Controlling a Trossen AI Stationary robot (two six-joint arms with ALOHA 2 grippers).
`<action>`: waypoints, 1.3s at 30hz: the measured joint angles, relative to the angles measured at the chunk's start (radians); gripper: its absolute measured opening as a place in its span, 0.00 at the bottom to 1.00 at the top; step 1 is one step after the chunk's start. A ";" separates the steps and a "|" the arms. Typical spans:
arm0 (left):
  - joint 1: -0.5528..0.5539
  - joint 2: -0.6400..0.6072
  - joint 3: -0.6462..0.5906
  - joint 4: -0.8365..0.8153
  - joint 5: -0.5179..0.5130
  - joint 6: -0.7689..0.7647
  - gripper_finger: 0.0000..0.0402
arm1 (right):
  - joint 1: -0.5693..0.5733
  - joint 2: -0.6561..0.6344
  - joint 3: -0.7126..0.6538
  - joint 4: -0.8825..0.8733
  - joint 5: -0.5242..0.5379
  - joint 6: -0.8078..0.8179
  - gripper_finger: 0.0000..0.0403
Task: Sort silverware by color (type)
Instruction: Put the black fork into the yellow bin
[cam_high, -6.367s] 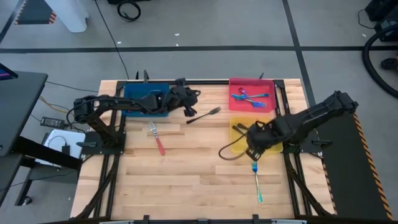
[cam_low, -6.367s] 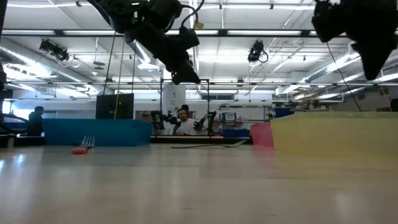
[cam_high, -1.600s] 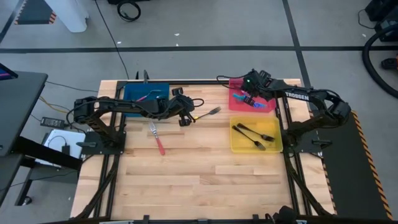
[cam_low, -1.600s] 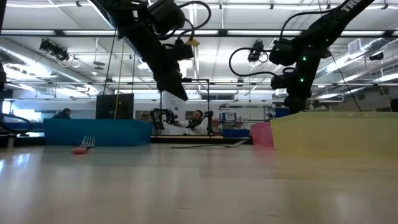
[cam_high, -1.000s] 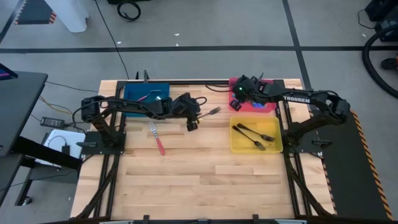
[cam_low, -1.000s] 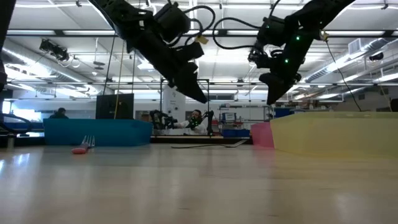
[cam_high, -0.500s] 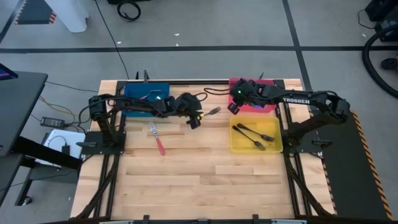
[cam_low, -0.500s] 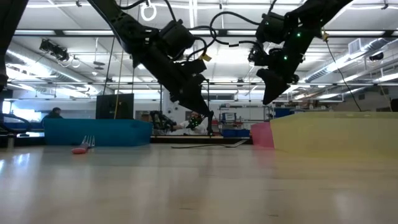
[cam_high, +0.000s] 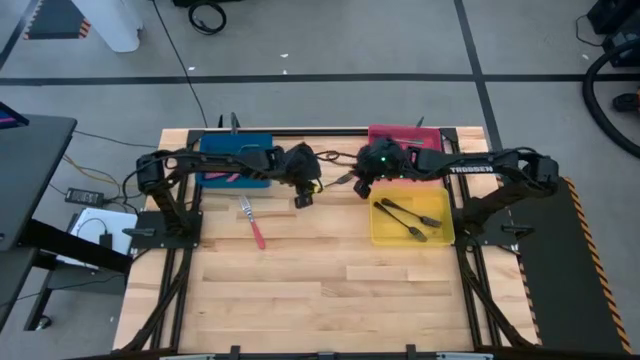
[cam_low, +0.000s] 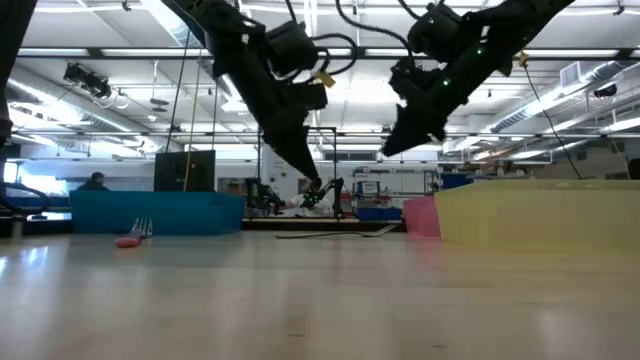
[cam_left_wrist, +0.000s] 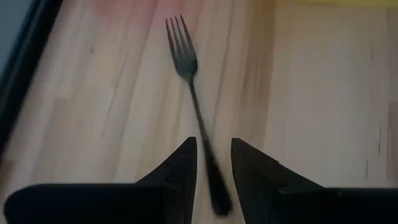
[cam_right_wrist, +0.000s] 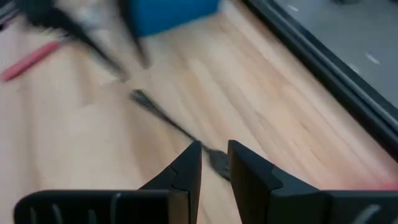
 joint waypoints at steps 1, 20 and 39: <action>0.003 -0.011 0.009 -0.033 -0.011 0.019 0.24 | 0.005 0.010 -0.009 0.044 -0.026 -0.033 0.21; 0.214 -0.262 0.022 -0.105 -0.099 0.138 0.24 | 0.005 0.423 0.130 0.227 -0.141 -0.297 0.21; 0.257 -0.276 0.021 -0.212 -0.096 0.137 0.24 | -0.002 0.589 0.228 0.207 -0.150 -0.354 0.21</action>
